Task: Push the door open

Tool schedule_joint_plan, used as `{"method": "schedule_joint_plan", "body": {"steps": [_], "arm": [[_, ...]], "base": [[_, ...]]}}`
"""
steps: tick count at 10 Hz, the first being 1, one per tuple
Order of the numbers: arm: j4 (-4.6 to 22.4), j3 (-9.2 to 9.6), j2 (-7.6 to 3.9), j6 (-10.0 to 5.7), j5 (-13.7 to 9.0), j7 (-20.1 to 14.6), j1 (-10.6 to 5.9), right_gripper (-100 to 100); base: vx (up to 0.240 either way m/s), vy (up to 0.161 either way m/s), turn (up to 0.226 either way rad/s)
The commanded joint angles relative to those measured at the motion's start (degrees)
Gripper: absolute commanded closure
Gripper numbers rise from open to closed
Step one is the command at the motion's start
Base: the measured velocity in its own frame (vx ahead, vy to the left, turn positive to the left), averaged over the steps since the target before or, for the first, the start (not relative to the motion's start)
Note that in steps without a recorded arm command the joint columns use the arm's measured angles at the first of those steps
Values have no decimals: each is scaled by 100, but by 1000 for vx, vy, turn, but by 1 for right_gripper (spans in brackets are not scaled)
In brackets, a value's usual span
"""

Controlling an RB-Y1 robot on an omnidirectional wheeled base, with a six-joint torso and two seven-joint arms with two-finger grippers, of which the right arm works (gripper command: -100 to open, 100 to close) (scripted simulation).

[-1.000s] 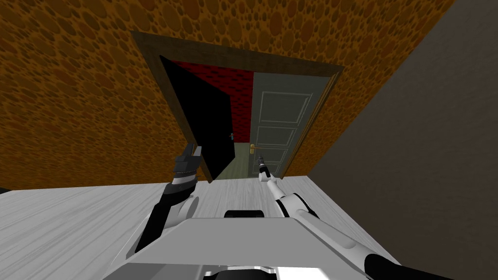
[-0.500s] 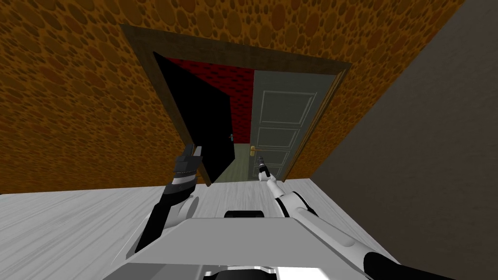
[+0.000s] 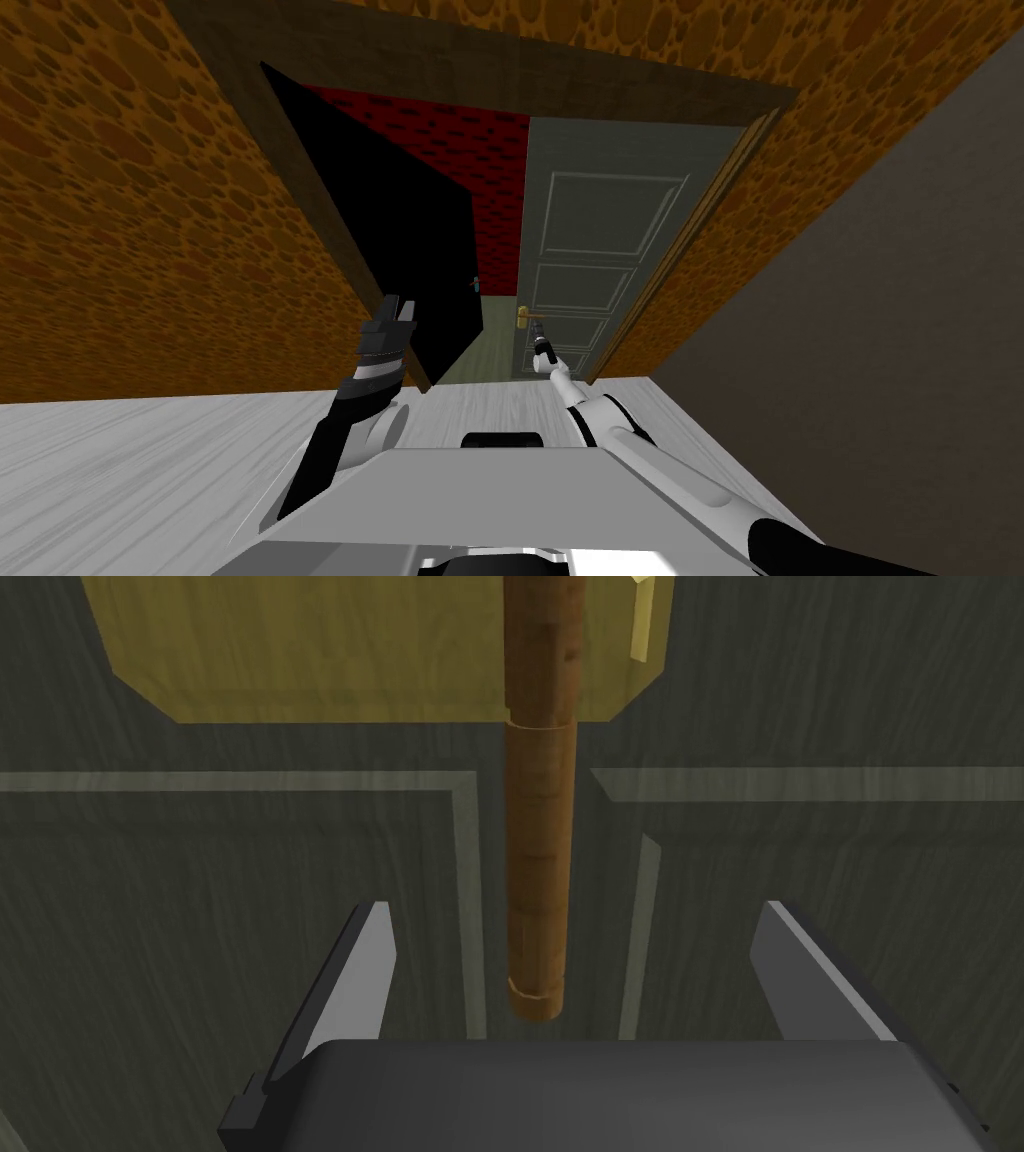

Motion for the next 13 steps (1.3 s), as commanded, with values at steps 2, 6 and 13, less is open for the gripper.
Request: {"method": "schedule_joint_plan", "body": {"steps": [2, 6, 13], "arm": [[39, -30, -5, -26, -11, -6, -7, -100], [55, -39, 2, -33, -15, -7, -11, 100], [86, -128, -52, -35, -59, 35, 6, 100]], "base": [[215, 21, 33], [135, -6, 11], [22, 16, -15]]}}
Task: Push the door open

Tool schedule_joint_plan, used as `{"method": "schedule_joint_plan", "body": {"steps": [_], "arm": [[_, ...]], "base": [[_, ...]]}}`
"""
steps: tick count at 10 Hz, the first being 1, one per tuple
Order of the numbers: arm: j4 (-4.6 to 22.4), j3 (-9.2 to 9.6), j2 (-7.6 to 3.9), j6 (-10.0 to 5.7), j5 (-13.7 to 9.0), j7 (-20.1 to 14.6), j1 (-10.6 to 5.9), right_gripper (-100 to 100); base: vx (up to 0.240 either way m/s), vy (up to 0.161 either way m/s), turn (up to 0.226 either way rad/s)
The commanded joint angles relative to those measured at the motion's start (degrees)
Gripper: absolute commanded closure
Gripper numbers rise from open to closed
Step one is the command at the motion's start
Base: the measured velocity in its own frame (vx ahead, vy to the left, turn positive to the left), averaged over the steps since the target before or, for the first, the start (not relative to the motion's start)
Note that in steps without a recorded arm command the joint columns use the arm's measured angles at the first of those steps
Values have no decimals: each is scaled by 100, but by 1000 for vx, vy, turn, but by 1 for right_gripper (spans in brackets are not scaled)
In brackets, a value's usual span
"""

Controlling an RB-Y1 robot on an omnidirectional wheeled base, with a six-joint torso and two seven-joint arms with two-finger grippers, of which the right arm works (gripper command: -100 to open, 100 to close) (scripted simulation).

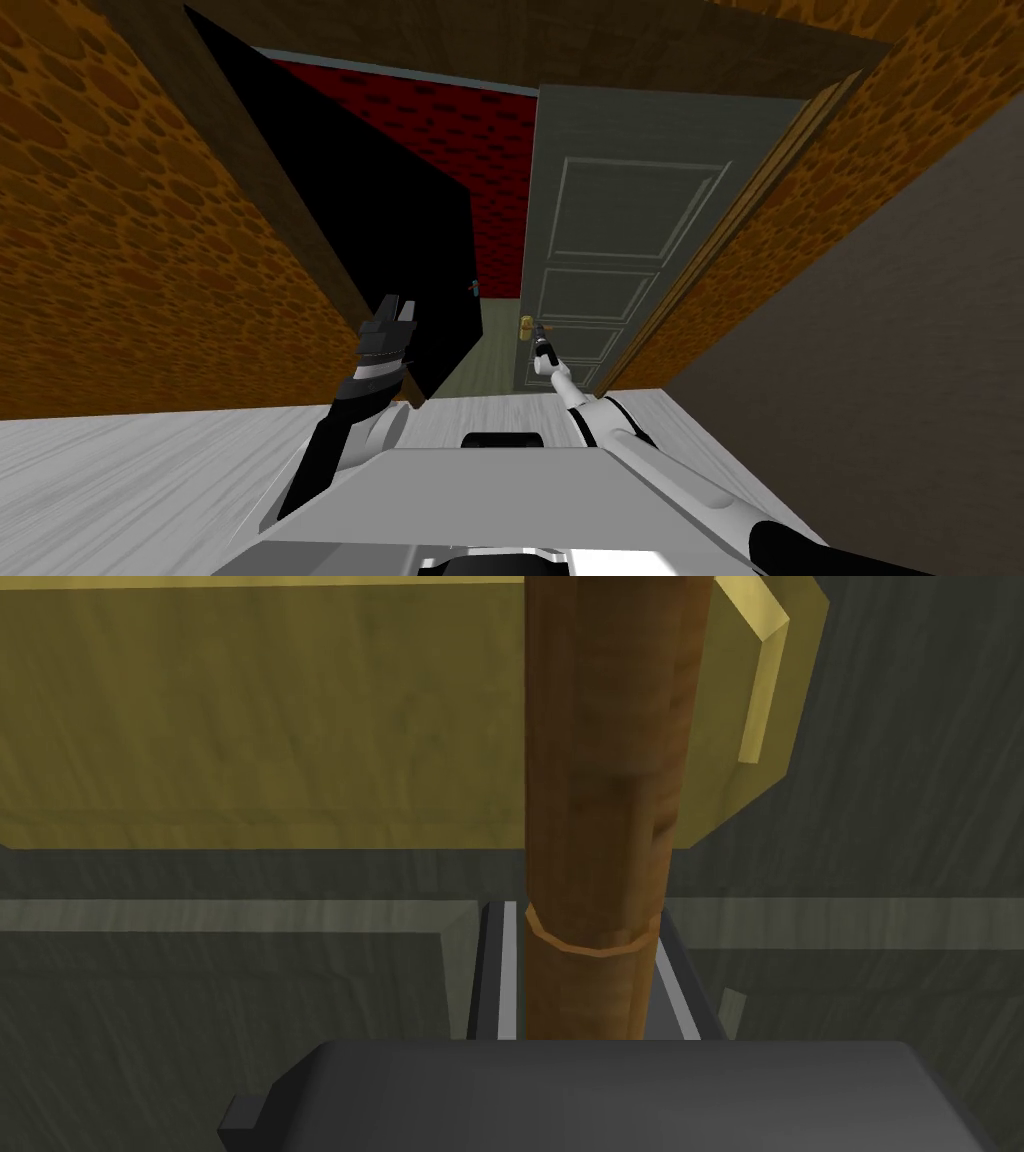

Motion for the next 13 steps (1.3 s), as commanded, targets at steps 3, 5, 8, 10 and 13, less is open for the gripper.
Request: {"method": "schedule_joint_plan", "body": {"steps": [3, 5, 8, 10, 13], "arm": [[81, -136, -114, -88, -67, 34, -73, 100], [98, -213, -155, -99, -105, 71, -70, 100], [138, -394, -249, -124, -193, 157, -63, 100], [168, -527, -317, -143, -258, 220, -58, 100], [206, -698, -404, -167, -342, 301, -51, 100]], "base": [[161, 58, -42], [147, 66, -42], [194, 118, -93], [214, 116, -98], [162, 95, -75]]}}
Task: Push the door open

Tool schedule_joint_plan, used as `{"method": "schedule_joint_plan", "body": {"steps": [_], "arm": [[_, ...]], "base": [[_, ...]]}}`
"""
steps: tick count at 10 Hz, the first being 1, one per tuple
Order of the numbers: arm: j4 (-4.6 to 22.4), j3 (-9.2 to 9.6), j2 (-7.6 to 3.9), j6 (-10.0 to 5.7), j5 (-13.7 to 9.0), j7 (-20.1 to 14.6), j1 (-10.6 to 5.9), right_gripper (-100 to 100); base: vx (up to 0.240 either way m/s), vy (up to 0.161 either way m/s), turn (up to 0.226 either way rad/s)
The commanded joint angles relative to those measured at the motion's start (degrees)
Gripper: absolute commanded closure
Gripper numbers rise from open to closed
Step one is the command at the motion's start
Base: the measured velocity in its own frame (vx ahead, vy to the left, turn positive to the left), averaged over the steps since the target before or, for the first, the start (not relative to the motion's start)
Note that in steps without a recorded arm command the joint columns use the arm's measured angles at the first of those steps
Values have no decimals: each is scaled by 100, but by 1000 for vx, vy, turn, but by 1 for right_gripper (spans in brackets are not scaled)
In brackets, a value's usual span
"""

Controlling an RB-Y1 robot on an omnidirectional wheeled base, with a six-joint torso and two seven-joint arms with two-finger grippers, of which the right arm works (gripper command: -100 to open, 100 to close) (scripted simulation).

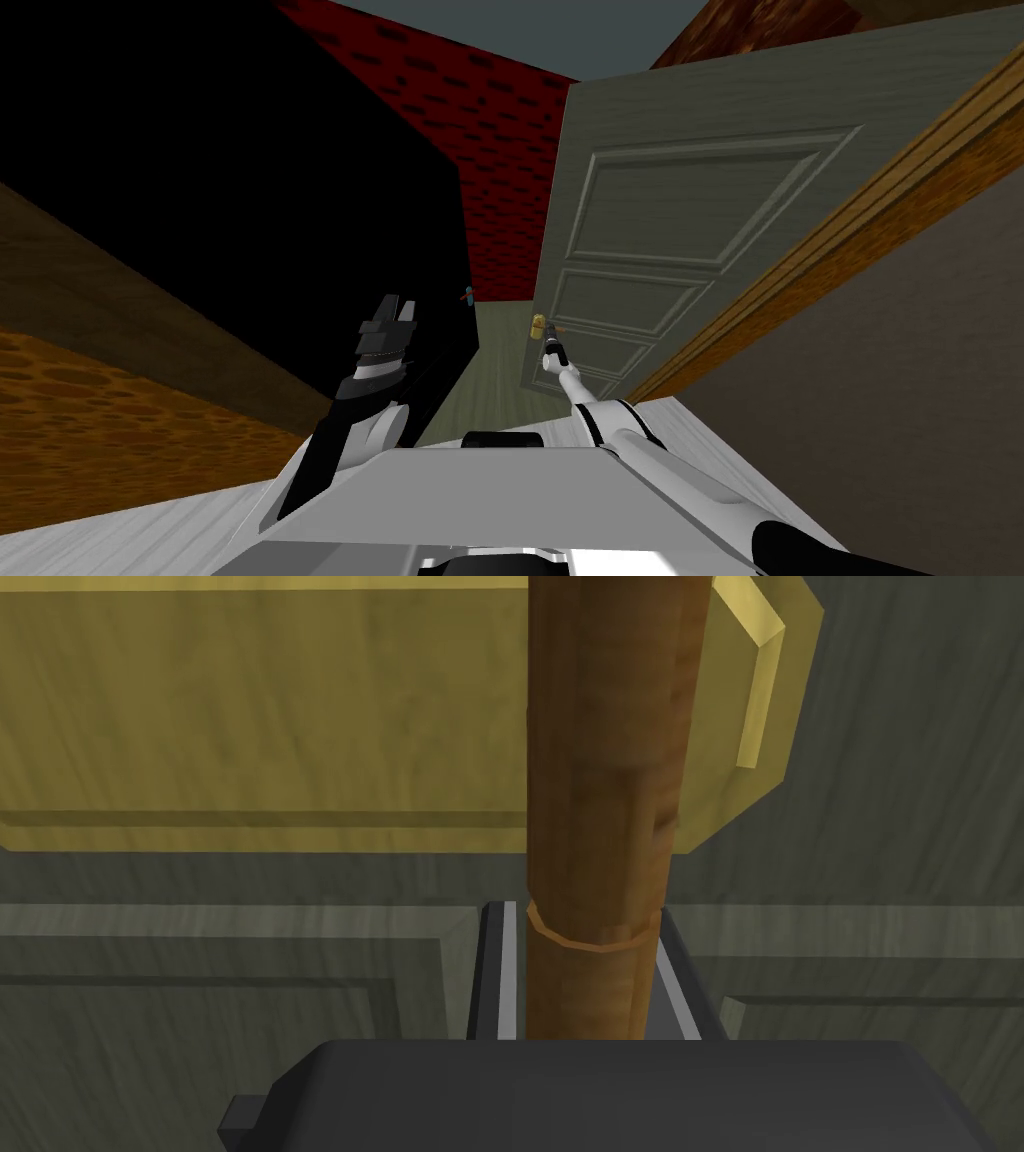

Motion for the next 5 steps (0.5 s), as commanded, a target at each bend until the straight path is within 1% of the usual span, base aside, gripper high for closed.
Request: {"method": "schedule_joint_plan", "body": {"steps": [1, 2, 3, 5], "arm": [[202, -45, -114, -81, -22, -28, -98, 100], [232, -181, -182, -100, -89, 37, -93, 100], [239, -215, -199, -105, -106, 52, -92, 100], [268, -344, -263, -123, -169, 114, -87, 100]], "base": [[113, 81, -58], [164, 113, -68], [178, 120, -106], [169, 144, -106]]}}
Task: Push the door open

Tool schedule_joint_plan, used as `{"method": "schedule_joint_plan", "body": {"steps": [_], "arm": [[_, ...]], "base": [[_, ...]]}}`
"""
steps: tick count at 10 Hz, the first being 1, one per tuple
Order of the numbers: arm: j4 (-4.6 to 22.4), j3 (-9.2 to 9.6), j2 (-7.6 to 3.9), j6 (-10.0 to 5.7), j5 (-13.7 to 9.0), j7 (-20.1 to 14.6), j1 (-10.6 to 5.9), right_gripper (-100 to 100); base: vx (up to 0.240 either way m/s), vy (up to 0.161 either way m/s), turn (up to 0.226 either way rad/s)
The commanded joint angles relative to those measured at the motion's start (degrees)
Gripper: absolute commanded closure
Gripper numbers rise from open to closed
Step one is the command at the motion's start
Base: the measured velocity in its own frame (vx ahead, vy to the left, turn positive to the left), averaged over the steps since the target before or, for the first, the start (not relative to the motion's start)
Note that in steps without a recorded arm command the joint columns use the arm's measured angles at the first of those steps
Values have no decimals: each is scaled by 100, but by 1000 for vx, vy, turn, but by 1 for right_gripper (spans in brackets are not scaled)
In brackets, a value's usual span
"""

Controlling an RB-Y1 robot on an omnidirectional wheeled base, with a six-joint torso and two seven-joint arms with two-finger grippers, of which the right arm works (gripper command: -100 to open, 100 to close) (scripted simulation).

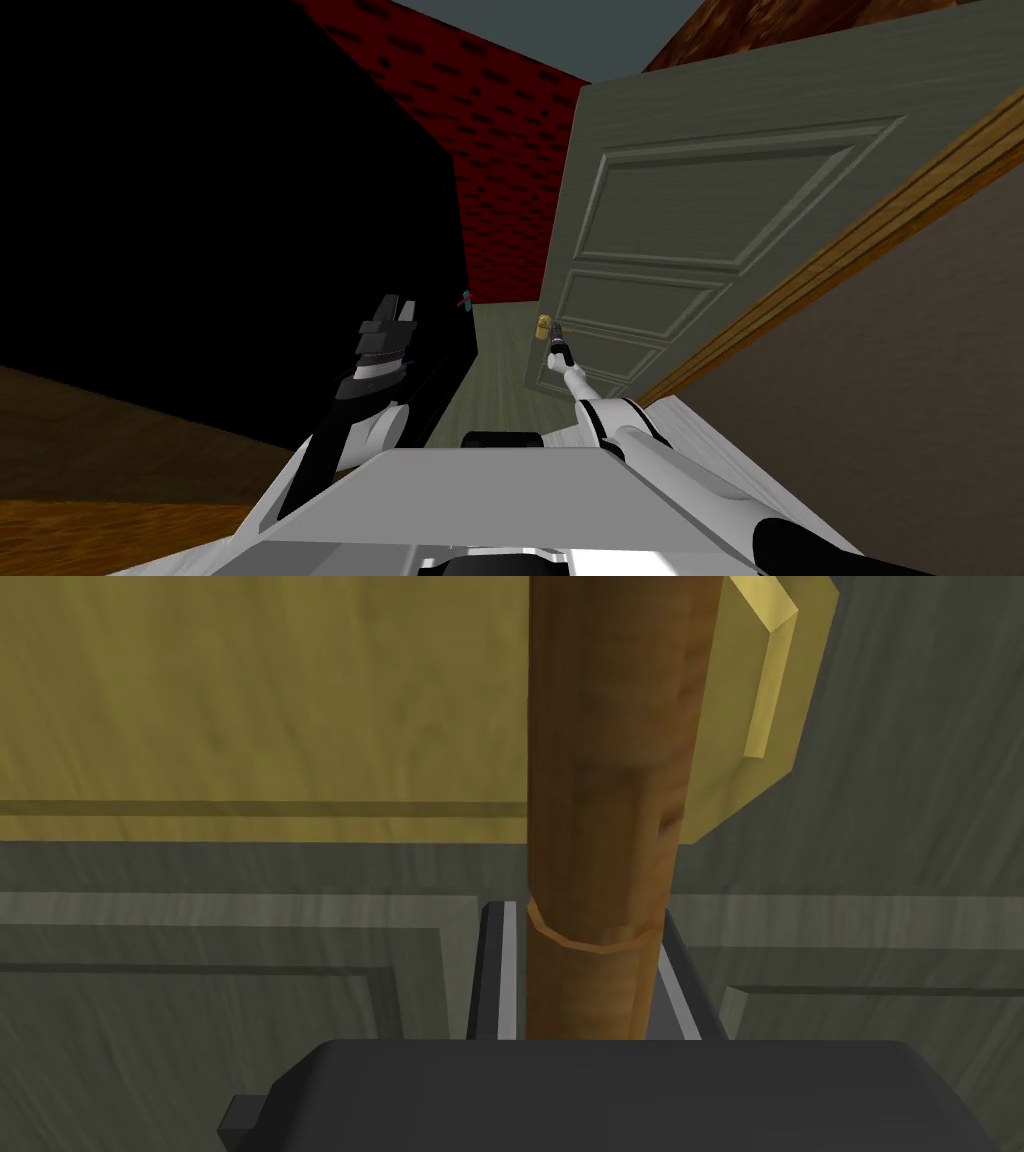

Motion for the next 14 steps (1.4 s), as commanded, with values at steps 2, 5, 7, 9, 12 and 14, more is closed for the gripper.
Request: {"method": "schedule_joint_plan", "body": {"steps": [2, 5, 7, 9, 12, 14], "arm": [[59, -209, -98, -63, -90, 125, -12, 100], [82, -312, -149, -77, -140, 173, -8, 100], [82, -312, -149, -77, -140, 173, -8, 100], [100, -395, -190, -89, -181, 213, -4, 100], [121, -488, -236, -102, -226, 257, -1, 100], [148, -585, -171, -129, -284, 414, -14, 100]], "base": [[190, 131, -103], [97, 44, -23], [90, 74, -56], [64, 30, -25], [167, 107, -80], [98, 4, -73]]}}
